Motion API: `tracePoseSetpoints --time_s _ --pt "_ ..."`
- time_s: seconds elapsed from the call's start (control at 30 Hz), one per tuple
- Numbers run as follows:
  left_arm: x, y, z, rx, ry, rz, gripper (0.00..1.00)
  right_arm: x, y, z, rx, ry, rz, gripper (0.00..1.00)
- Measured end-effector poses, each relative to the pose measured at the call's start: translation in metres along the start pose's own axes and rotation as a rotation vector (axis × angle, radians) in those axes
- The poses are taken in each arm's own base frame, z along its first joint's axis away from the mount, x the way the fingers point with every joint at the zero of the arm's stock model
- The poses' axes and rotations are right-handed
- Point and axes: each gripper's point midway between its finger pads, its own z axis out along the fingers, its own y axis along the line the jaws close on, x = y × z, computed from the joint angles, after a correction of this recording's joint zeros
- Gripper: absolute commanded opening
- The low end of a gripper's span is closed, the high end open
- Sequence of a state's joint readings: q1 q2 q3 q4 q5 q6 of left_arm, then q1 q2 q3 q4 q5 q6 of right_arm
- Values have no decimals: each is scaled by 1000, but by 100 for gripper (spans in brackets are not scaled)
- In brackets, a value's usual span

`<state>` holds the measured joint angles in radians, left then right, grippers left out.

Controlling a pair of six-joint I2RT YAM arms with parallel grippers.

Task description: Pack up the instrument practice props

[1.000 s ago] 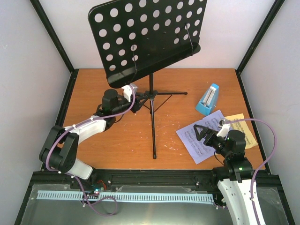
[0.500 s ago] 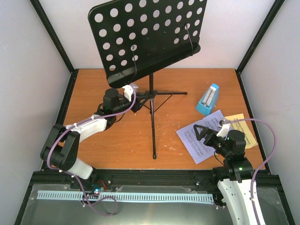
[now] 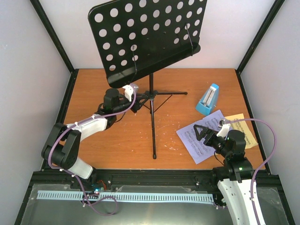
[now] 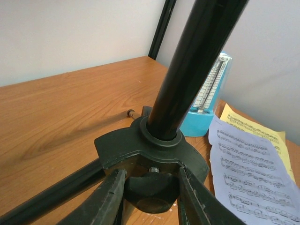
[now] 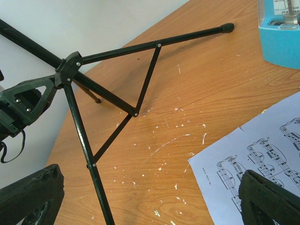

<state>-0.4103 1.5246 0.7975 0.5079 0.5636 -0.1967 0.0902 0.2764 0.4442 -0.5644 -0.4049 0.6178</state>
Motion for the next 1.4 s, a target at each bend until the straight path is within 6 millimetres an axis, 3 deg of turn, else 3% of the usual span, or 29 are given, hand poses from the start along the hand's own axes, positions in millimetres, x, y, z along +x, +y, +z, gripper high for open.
tracePoseSetpoints --time_s 0.2,0.37,1.03,1.2,1.4 --pt "1 -3 1 18 4 -72 13 0 0 0 0 0 0 100" --pt "1 -3 1 21 12 -184 11 0 0 0 0 0 1 100" --pt "12 -20 -19 37 72 -718 14 8 -6 4 7 20 32 100" --pt "15 -25 -24 50 67 -779 26 8 -6 3 4 17 34 100" --pt "16 -28 -31 41 67 -784 53 8 -5 3 3 15 36 100"
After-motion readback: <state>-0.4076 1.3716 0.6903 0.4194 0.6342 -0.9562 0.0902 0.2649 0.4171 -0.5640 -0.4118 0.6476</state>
